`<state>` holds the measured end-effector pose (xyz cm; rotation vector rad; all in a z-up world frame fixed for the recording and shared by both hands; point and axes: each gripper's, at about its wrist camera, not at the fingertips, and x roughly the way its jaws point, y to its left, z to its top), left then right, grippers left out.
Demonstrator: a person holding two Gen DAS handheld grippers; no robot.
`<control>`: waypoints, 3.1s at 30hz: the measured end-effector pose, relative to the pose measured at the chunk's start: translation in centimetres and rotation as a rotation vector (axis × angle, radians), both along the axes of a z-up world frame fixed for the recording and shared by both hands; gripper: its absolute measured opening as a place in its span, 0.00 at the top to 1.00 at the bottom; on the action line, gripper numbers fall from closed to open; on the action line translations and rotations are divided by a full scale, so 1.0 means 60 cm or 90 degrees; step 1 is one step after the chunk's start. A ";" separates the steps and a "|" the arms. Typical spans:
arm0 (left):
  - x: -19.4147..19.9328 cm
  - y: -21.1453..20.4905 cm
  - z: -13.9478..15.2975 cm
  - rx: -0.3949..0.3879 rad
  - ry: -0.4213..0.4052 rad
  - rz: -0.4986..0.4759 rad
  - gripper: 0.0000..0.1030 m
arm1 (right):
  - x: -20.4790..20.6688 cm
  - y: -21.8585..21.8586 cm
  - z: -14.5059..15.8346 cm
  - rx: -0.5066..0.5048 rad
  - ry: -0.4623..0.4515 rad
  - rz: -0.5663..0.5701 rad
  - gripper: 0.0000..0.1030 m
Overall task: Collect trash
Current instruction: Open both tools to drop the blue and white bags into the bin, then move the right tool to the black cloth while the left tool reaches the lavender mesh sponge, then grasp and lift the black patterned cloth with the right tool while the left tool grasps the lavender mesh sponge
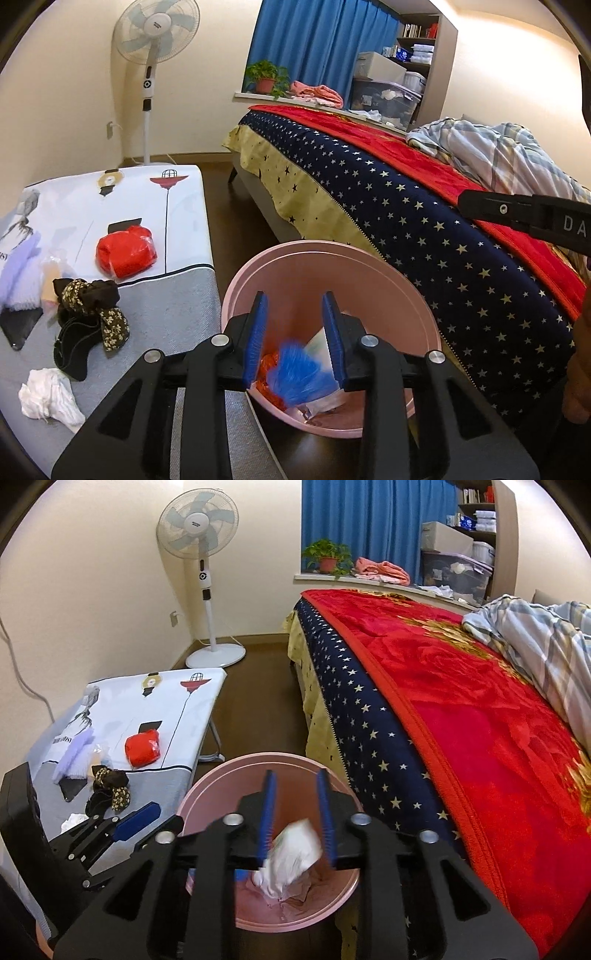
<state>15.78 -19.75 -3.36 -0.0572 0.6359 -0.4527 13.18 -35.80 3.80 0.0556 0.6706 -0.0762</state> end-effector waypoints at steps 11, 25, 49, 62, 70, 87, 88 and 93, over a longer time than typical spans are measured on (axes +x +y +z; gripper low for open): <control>-0.016 0.025 0.018 0.003 -0.015 0.014 0.70 | -0.004 -0.001 0.003 0.016 -0.012 0.007 0.74; -0.049 0.146 0.045 0.005 -0.029 0.102 0.70 | -0.007 0.065 0.010 0.030 -0.021 0.063 0.74; -0.028 0.365 0.024 0.019 -0.027 0.365 0.70 | 0.081 0.261 -0.053 0.140 -0.004 0.185 0.74; 0.051 0.412 -0.022 0.023 0.028 0.398 0.58 | 0.158 0.312 -0.123 0.181 0.060 0.222 0.49; 0.098 0.419 -0.043 0.033 0.056 0.404 0.44 | 0.197 0.342 -0.166 0.184 0.105 0.244 0.42; 0.127 0.433 -0.059 0.024 0.093 0.411 0.79 | 0.206 0.362 -0.187 0.208 0.143 0.285 0.70; 0.125 0.434 -0.057 0.020 0.092 0.411 0.84 | 0.204 0.363 -0.185 0.206 0.142 0.289 0.72; 0.111 0.432 -0.036 0.021 0.072 0.417 0.88 | 0.190 0.364 -0.171 0.192 0.126 0.293 0.82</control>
